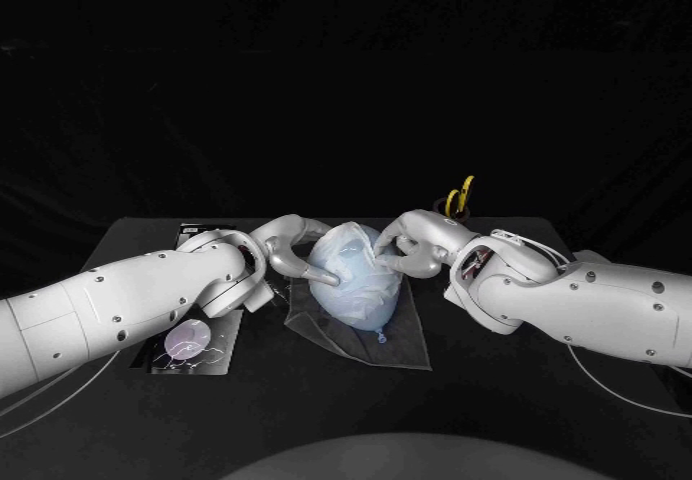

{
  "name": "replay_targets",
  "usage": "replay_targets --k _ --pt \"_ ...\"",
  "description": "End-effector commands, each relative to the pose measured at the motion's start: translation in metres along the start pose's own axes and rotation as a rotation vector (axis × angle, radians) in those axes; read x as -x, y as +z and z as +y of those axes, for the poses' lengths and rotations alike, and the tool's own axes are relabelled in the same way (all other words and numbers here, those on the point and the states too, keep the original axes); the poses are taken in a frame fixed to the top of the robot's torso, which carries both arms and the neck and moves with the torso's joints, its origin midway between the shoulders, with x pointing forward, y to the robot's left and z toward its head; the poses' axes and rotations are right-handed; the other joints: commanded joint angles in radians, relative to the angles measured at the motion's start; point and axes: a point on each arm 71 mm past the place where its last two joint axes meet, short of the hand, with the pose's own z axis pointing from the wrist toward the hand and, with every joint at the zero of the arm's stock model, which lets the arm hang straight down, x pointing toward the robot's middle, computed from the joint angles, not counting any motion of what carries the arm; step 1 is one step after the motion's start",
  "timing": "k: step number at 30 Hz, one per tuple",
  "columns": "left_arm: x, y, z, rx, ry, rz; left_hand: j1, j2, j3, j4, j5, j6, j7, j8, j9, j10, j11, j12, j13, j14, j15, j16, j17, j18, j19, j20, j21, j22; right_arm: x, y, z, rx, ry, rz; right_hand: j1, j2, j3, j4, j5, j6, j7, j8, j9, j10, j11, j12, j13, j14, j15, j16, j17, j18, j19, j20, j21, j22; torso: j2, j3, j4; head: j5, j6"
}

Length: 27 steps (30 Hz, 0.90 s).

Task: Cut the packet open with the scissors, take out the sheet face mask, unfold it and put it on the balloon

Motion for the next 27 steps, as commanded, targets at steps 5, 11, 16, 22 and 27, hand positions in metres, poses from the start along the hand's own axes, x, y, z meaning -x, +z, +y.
replay_targets --k 5,11,16,22,27 --pt "-0.0042 0.0004 -0.0012 0.0 -0.004 0.029 0.0 0.001 -0.002 0.002 0.003 -0.009 0.083 0.003 0.001 -0.004 -0.001 -0.004 -0.002 -0.007 0.002 -0.003 -0.001 0.017 0.002 -0.001 0.007 0.001 -0.0037 -0.0015 0.0068 0.061 -0.061 -0.005 0.005 0.024 0.012 -0.005 -0.006 0.019 -0.011 0.016 0.007 0.104 -0.015 0.005 0.263 0.104 -0.014 0.003 0.263 -0.009 0.005 -0.015 0.003 0.183 0.0 -0.0001 0.0004 0.0 -0.003" --pt "-0.0041 0.0002 -0.0011 0.0 -0.005 0.029 0.0 0.001 -0.002 0.002 0.003 -0.009 0.083 0.003 0.001 -0.004 -0.001 -0.004 -0.002 -0.007 0.002 -0.003 -0.001 0.017 0.002 -0.001 0.007 0.001 -0.0027 -0.0015 0.0057 0.056 -0.066 -0.022 0.003 0.026 0.011 -0.004 -0.006 0.019 -0.012 0.018 0.008 0.104 -0.017 0.005 0.263 0.104 -0.016 0.003 0.263 -0.009 0.005 -0.017 0.002 0.183 0.0 -0.0001 0.0001 -0.001 -0.001" --pt "-0.0043 0.0002 -0.0013 0.0 -0.005 0.03 0.0 0.001 -0.002 0.002 0.003 -0.009 0.083 0.003 0.001 -0.004 -0.001 -0.004 -0.002 -0.007 0.002 -0.003 -0.001 0.017 0.002 -0.001 0.007 0.001 -0.0003 -0.0009 0.003 0.033 -0.052 -0.054 0.0 0.036 0.015 -0.002 -0.006 0.024 -0.019 0.028 0.014 0.104 -0.022 0.005 0.263 0.104 -0.02 0.003 0.263 -0.009 0.007 -0.021 0.006 0.184 0.0 0.0008 0.0001 -0.003 -0.001" --pt "-0.0046 0.0002 -0.0015 0.0 -0.006 0.031 0.0 0.001 -0.002 0.002 0.003 -0.009 0.083 0.003 0.001 -0.004 -0.001 -0.004 -0.002 -0.007 0.002 -0.003 -0.001 0.017 0.002 -0.001 0.007 0.001 0.0039 -0.0017 -0.0011 -0.005 0.006 -0.102 0.003 0.061 0.054 -0.006 -0.005 0.03 -0.022 0.052 0.034 0.104 -0.026 0.005 0.263 0.104 -0.024 0.003 0.263 -0.012 0.013 -0.028 0.019 0.189 0.0 0.001 -0.0003 -0.003 -0.002" --pt "-0.0046 0.0002 -0.0016 -0.001 -0.006 0.031 -0.001 0.001 -0.003 0.002 0.004 -0.011 0.083 0.002 0.0 -0.006 -0.001 -0.004 -0.002 -0.007 0.002 -0.004 -0.001 0.017 0.001 -0.001 0.007 0.001 0.0057 -0.0037 -0.002 -0.022 0.045 -0.114 -0.012 0.058 0.084 -0.013 -0.006 0.027 -0.026 0.079 0.068 0.104 -0.03 0.005 0.263 0.104 -0.028 0.003 0.263 -0.012 0.014 -0.032 0.018 0.19 0.001 0.0011 -0.0004 -0.003 -0.002"
